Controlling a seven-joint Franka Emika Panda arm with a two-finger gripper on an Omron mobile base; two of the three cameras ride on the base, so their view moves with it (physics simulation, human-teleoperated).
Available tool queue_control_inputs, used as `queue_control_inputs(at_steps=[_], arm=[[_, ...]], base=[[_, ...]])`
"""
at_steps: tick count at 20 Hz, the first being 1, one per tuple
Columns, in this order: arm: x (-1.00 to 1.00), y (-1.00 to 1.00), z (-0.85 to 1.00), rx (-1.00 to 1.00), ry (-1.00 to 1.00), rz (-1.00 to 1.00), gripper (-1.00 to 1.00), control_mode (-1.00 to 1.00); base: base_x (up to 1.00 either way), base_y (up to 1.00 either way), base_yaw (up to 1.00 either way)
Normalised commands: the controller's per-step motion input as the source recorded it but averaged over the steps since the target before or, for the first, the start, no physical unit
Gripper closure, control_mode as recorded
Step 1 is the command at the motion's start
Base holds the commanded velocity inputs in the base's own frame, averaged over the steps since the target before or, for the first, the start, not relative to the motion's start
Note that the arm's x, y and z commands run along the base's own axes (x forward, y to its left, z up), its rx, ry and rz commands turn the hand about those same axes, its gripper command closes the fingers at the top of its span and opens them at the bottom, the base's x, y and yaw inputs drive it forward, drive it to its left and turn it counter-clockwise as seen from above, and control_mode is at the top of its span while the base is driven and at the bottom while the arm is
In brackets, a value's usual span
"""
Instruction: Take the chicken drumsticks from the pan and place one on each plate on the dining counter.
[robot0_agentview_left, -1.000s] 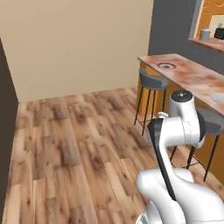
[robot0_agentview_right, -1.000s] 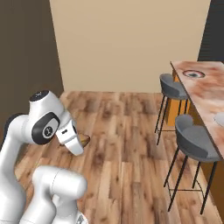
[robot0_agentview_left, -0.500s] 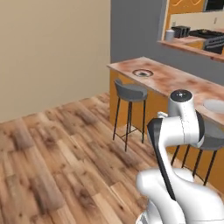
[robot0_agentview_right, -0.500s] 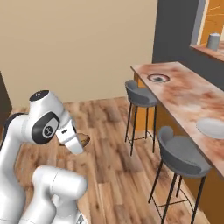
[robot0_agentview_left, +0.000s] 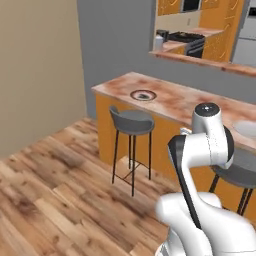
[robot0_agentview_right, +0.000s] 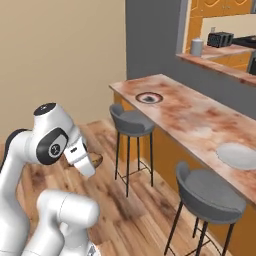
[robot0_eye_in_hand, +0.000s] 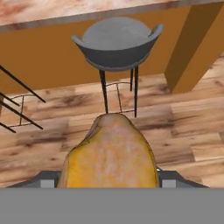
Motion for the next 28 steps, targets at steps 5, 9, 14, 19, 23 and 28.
queue_control_inputs(at_steps=[5,9,14,19,23,28], arm=[[0.00,0.00,0.00,0.00,0.00,0.00,1.00,1.00],[0.00,0.00,0.00,0.00,0.00,0.00,1.00,1.00],[0.00,0.00,0.00,0.00,0.00,0.00,1.00,1.00],[0.00,0.00,0.00,0.00,0.00,0.00,1.00,1.00],[0.00,0.00,0.00,0.00,0.00,0.00,1.00,1.00],[0.00,0.00,0.00,0.00,0.00,0.00,1.00,1.00]], base=[[1.00,0.45,-0.43],[1.00,0.48,-0.38],[1.00,0.38,-0.35],[1.00,0.28,-0.32],[1.00,0.14,-0.32],[0.82,0.06,-0.31]])
